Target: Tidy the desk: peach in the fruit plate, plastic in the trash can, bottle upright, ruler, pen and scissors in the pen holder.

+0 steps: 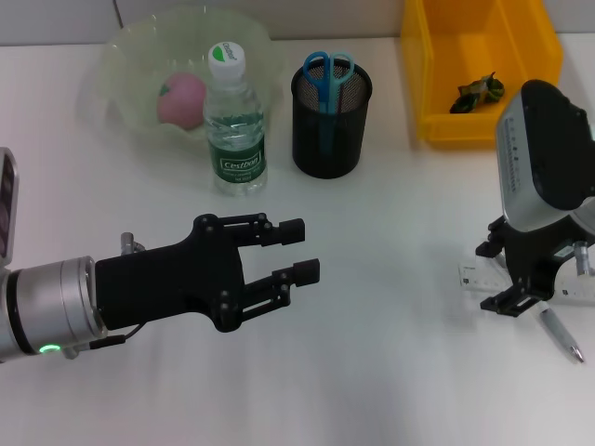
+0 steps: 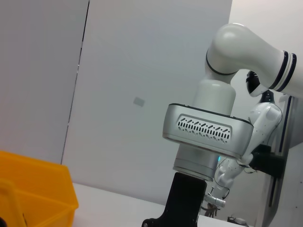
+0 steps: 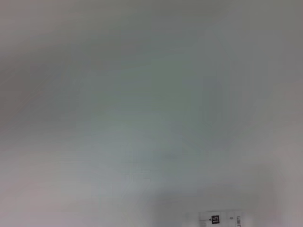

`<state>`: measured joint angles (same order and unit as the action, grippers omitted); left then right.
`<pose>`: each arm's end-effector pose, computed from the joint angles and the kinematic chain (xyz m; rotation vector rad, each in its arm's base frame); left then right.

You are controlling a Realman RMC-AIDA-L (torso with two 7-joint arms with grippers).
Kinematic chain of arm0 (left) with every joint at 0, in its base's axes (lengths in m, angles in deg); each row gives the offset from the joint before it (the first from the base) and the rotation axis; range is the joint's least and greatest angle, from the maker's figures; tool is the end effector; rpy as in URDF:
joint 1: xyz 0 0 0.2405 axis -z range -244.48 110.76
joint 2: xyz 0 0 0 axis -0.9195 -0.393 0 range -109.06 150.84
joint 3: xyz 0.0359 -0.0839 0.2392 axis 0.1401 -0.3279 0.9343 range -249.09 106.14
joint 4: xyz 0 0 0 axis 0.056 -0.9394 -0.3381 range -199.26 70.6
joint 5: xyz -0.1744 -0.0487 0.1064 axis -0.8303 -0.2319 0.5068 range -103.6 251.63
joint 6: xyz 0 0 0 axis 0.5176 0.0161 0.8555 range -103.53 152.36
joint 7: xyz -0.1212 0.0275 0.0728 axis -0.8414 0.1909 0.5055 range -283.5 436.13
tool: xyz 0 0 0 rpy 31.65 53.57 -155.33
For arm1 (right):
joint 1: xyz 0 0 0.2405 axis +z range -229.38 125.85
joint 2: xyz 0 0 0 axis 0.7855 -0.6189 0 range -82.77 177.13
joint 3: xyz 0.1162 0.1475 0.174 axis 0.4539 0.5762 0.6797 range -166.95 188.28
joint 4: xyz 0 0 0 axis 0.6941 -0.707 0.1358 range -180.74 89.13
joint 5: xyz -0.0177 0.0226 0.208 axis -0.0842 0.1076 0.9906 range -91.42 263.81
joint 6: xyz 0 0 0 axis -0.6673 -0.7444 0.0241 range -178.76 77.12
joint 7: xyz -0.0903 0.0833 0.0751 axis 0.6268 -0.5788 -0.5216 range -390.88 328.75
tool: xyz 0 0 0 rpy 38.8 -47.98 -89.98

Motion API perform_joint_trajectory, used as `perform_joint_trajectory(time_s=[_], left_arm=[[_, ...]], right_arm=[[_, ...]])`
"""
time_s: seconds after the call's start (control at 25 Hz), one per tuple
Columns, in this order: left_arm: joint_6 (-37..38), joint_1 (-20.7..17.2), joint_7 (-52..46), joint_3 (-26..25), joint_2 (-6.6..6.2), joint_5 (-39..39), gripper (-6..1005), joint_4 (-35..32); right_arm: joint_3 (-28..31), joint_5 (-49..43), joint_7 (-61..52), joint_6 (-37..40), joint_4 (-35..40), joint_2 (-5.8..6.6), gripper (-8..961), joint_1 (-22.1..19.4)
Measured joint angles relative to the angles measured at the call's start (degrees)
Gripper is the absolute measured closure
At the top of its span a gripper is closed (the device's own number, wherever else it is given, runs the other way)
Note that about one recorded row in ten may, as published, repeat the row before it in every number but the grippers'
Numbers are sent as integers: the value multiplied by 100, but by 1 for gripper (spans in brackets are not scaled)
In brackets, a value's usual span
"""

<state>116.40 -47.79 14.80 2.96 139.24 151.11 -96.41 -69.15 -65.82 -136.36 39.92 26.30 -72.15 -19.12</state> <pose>-0.2438 0.2629 -0.0423 -2.7608 -0.3779 -1.1153 0.2169 0.3390 -0.0090 -2.9221 0.0840 -0.7966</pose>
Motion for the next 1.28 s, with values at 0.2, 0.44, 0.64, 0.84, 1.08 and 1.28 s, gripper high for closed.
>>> perform_joint_trajectory(time_s=[0.2,0.44,0.64,0.84,1.08,1.28], left_arm=[[-26,0,0,0,3,0,544,0],[-37,0,57,0,3,-1,543,0],[-52,0,59,-11,3,-2,542,0],[-60,6,61,-60,3,3,542,-1],[-111,9,61,-71,3,19,543,-1],[-133,9,62,-70,3,22,543,-1]], right_arm=[[-52,9,0,-58,-148,-3,249,45],[-84,46,4,-75,-200,-2,248,64],[-113,59,9,-91,-206,-2,355,66],[-117,59,8,-195,-234,-2,477,44],[-123,59,8,-227,-303,-2,565,57],[-83,118,8,-224,-133,-2,567,19]])
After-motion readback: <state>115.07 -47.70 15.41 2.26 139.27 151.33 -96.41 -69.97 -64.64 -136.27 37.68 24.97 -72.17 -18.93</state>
